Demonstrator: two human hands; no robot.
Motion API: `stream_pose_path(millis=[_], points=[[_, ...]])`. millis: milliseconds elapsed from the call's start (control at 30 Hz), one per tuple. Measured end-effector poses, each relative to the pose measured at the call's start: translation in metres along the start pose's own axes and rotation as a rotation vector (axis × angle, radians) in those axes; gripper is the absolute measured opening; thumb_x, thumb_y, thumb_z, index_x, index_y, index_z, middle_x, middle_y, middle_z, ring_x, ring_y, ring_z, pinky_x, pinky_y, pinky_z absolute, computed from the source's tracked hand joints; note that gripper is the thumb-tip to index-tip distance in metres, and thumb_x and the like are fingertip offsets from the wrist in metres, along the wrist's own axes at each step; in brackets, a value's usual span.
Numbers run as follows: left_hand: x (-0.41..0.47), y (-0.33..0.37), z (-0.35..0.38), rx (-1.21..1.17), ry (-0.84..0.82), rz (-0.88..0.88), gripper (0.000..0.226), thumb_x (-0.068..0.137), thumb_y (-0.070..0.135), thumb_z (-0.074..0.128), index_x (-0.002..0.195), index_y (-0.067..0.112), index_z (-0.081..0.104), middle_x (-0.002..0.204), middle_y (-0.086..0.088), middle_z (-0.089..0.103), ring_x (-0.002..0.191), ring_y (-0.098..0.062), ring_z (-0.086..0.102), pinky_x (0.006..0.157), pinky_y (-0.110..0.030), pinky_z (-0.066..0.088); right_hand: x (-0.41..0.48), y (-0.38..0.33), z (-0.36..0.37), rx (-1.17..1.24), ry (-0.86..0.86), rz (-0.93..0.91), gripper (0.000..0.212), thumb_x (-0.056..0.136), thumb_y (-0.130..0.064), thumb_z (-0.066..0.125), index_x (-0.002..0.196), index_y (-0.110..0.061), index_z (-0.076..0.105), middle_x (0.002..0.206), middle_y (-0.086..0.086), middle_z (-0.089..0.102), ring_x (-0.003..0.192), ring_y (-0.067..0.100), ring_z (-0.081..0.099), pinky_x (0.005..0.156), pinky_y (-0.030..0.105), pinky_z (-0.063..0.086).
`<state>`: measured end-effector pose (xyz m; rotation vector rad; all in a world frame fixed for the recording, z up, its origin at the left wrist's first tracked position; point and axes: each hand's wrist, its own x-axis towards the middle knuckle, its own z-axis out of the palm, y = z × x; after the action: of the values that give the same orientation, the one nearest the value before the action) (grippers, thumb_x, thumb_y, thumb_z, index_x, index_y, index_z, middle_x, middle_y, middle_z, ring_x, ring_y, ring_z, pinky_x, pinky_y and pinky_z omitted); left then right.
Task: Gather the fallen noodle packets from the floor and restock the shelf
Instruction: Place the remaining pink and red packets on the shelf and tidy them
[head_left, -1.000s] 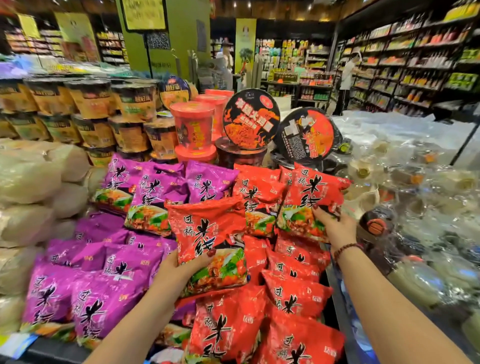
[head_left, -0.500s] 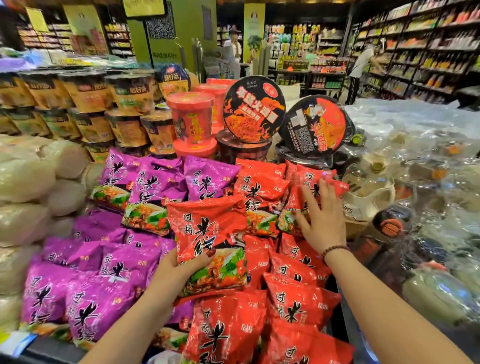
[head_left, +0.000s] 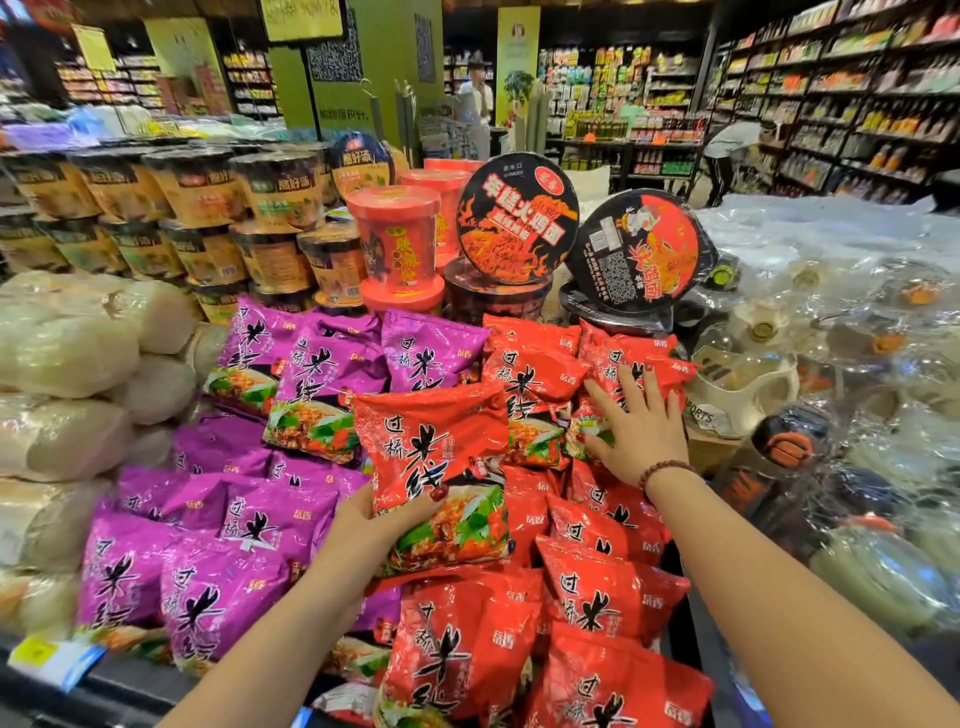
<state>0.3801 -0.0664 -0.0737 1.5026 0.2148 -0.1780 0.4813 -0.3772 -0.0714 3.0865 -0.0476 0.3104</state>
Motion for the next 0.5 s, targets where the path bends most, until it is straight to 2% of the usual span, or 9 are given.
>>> stream_pose_path(millis=[67,133,200,267,300,333,367,433,500], points=[[-0.003,0.003,0.002,-0.004,-0.002,0.000,0.146,0.026,0.066,0.092,0.150,0.027,0.026,0.138,-0.013,0.055,0.117,-0.034,0.060,0.102,-0.054,0.045,-0.010,-0.006,-0.013,0.087,0.139,-0.047,0.067,0.093,-0.055,0.045,0.151,-0.038,0.015,0.162,0.004,-0.001,0.148,0.028,-0.004,0.118,0.049,0.003],[-0.006,0.006,0.005,-0.025,-0.019,-0.014,0.148,0.025,0.065,0.092,0.151,0.026,0.025,0.138,-0.013,0.054,0.117,-0.033,0.060,0.103,-0.053,0.045,-0.027,-0.020,-0.027,0.411,0.239,-0.097,0.064,0.092,-0.045,0.055,0.148,-0.028,0.030,0.159,0.003,0.018,0.146,0.023,0.014,0.117,0.042,0.014],[-0.009,0.012,0.012,-0.060,-0.040,0.006,0.134,0.032,0.060,0.094,0.145,0.027,0.032,0.134,-0.012,0.057,0.114,-0.031,0.062,0.102,-0.052,0.047,-0.051,-0.043,-0.047,0.861,0.072,-0.113,0.057,0.091,-0.037,0.061,0.142,-0.025,0.039,0.145,-0.003,0.040,0.135,0.014,0.037,0.111,0.032,0.031],[-0.011,0.012,0.020,-0.071,-0.076,0.015,0.104,0.052,0.046,0.094,0.138,0.026,0.038,0.120,-0.005,0.066,0.107,-0.025,0.066,0.096,-0.045,0.052,-0.072,-0.066,-0.061,1.156,-0.206,-0.101,0.039,0.088,-0.031,0.065,0.124,-0.033,0.050,0.118,-0.010,0.059,0.109,0.007,0.058,0.092,0.025,0.047],[-0.010,0.011,0.024,-0.050,-0.094,0.031,0.072,0.066,0.033,0.089,0.123,0.021,0.047,0.103,0.002,0.072,0.096,-0.018,0.070,0.087,-0.037,0.056,-0.080,-0.076,-0.063,1.236,-0.295,-0.089,0.028,0.087,-0.029,0.067,0.112,-0.034,0.055,0.103,-0.012,0.064,0.096,0.004,0.063,0.083,0.023,0.051],[-0.010,0.011,0.029,-0.024,-0.107,0.034,0.044,0.076,0.022,0.082,0.110,0.019,0.054,0.083,0.010,0.074,0.080,-0.011,0.072,0.074,-0.028,0.057,-0.084,-0.082,-0.061,1.309,-0.322,-0.073,0.021,0.087,-0.029,0.068,0.106,-0.029,0.059,0.094,-0.011,0.067,0.088,0.004,0.065,0.077,0.022,0.051],[-0.011,0.012,0.034,-0.003,-0.126,0.042,0.030,0.081,0.016,0.077,0.098,0.026,0.054,0.069,0.019,0.071,0.068,-0.004,0.070,0.062,-0.021,0.055,-0.087,-0.087,-0.059,1.383,-0.311,-0.030,0.021,0.086,-0.029,0.069,0.105,-0.022,0.062,0.092,-0.008,0.070,0.086,0.007,0.067,0.074,0.022,0.052],[-0.014,0.017,0.041,0.034,-0.143,0.053,0.031,0.081,0.016,0.076,0.098,0.030,0.055,0.070,0.022,0.068,0.064,-0.003,0.068,0.057,-0.018,0.052,-0.087,-0.091,-0.057,1.546,-0.283,0.132,0.026,0.086,-0.025,0.070,0.105,-0.009,0.066,0.096,0.003,0.073,0.089,0.017,0.070,0.072,0.024,0.055],[-0.014,0.018,0.043,0.062,-0.146,0.062,0.049,0.076,0.021,0.081,0.120,0.021,0.059,0.088,0.013,0.073,0.078,-0.009,0.071,0.067,-0.024,0.056,-0.086,-0.092,-0.056,1.615,-0.234,0.248,0.027,0.088,-0.021,0.067,0.104,0.001,0.066,0.101,0.013,0.072,0.086,0.022,0.070,0.071,0.026,0.058]])
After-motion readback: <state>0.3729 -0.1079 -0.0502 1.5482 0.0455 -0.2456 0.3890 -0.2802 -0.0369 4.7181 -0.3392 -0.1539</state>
